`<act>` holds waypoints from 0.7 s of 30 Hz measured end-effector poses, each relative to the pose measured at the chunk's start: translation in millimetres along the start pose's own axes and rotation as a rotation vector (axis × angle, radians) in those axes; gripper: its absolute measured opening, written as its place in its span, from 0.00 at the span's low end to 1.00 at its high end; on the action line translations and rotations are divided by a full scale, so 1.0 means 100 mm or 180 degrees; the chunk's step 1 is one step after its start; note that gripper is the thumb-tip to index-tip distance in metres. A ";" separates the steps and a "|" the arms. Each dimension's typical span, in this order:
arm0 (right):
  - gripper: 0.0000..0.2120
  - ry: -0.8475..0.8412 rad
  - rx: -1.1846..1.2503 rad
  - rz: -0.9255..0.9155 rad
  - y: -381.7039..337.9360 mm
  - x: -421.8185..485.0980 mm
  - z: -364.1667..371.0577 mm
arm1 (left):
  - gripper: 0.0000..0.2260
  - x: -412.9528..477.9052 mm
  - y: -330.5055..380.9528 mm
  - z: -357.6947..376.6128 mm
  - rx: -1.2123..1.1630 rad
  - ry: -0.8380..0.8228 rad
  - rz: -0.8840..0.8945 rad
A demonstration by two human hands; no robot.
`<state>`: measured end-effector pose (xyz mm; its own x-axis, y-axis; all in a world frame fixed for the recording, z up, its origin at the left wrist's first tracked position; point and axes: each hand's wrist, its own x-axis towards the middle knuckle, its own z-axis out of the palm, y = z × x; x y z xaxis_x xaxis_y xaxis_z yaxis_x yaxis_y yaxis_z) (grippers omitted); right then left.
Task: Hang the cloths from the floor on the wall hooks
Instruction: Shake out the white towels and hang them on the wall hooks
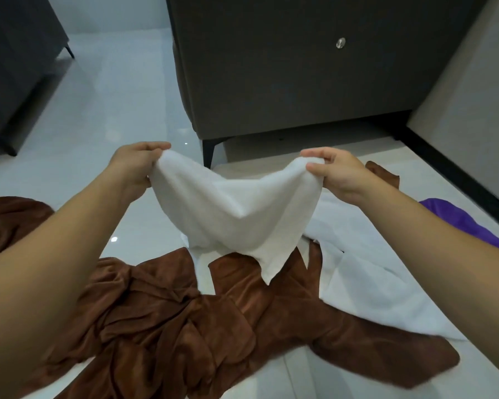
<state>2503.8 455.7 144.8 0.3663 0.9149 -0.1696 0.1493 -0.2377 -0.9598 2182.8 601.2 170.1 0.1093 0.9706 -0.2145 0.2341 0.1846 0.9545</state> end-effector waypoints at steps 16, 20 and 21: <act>0.14 0.0970 -0.0274 -0.0758 -0.57 -0.05 -0.29 | 0.10 0.07 0.30 -0.12 -0.0784 0.0484 0.0844; 0.17 0.0852 -0.0512 -0.0675 -0.47 -0.18 -0.28 | 0.10 0.10 0.15 -0.14 -0.0812 0.0314 0.0477; 0.19 0.0757 -0.0495 -0.0591 -0.45 -0.20 -0.29 | 0.11 0.11 0.14 -0.15 -0.0801 0.0308 0.0372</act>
<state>2516.2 438.8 197.7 0.5211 0.8498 0.0795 0.3651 -0.1377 -0.9207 2172.9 616.9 184.3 0.0259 0.9955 -0.0910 -0.0231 0.0916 0.9955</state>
